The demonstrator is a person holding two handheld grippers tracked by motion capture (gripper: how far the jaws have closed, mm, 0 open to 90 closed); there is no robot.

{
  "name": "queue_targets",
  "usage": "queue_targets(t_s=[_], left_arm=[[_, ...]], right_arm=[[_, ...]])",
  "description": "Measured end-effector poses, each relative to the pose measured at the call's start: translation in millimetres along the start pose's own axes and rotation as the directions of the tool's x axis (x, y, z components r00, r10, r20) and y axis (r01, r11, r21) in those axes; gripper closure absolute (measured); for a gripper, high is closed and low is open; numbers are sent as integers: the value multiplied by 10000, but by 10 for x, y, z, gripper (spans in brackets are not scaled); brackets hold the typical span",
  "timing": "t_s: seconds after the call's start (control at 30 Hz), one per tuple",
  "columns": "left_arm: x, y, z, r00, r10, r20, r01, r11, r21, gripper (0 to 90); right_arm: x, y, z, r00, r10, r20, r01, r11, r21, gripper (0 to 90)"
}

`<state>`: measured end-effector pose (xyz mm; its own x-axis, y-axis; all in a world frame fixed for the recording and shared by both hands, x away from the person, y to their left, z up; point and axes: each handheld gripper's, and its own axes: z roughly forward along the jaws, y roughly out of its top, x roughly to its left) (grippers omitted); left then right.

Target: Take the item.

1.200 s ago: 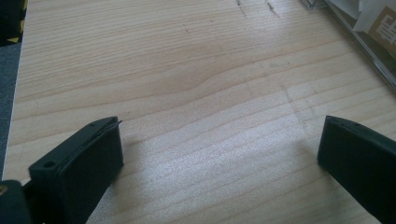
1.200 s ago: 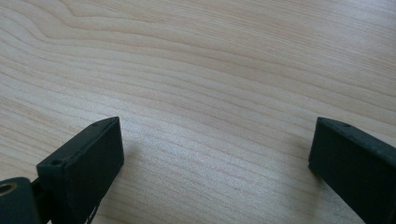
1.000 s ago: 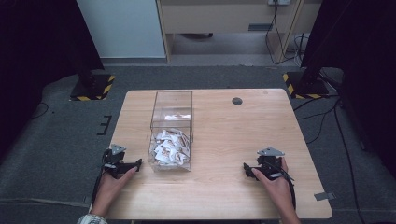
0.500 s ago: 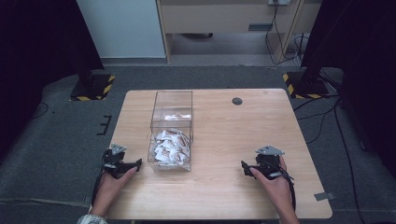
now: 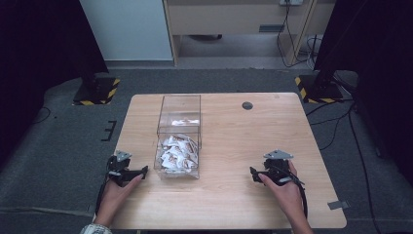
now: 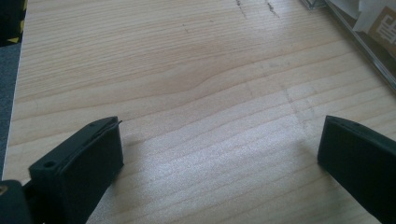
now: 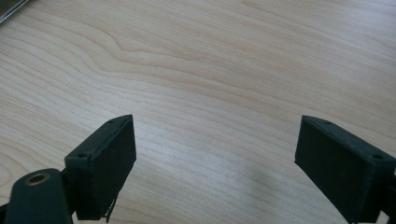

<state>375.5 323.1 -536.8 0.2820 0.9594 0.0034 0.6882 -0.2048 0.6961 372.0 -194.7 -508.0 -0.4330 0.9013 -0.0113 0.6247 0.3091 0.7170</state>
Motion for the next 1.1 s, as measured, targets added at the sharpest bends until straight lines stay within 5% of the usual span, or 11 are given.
queue_targets(t_s=[0.07,0.1,0.33,0.63,1.1], left_arm=[[0,0,0,10000,0,0,0,10000,0,0],[0,0,0,10000,3,1,-3,10000,1,0],[0,0,0,10000,-3,-9,3,10000,-4,0],[0,0,0,10000,-5,-13,5,10000,-3,0],[-1,0,0,10000,-10,-13,10,10000,-5,0]], right_arm=[[18,37,2,9999,-114,-58,114,9999,36,144],[36,76,10,9994,-257,-235,260,9996,88,224],[148,228,21,9954,-872,-404,881,9959,220,211],[279,396,10,9916,-1055,-750,1081,9936,316,200],[453,780,-95,9836,-1451,-1068,1454,9894,-48,321]])
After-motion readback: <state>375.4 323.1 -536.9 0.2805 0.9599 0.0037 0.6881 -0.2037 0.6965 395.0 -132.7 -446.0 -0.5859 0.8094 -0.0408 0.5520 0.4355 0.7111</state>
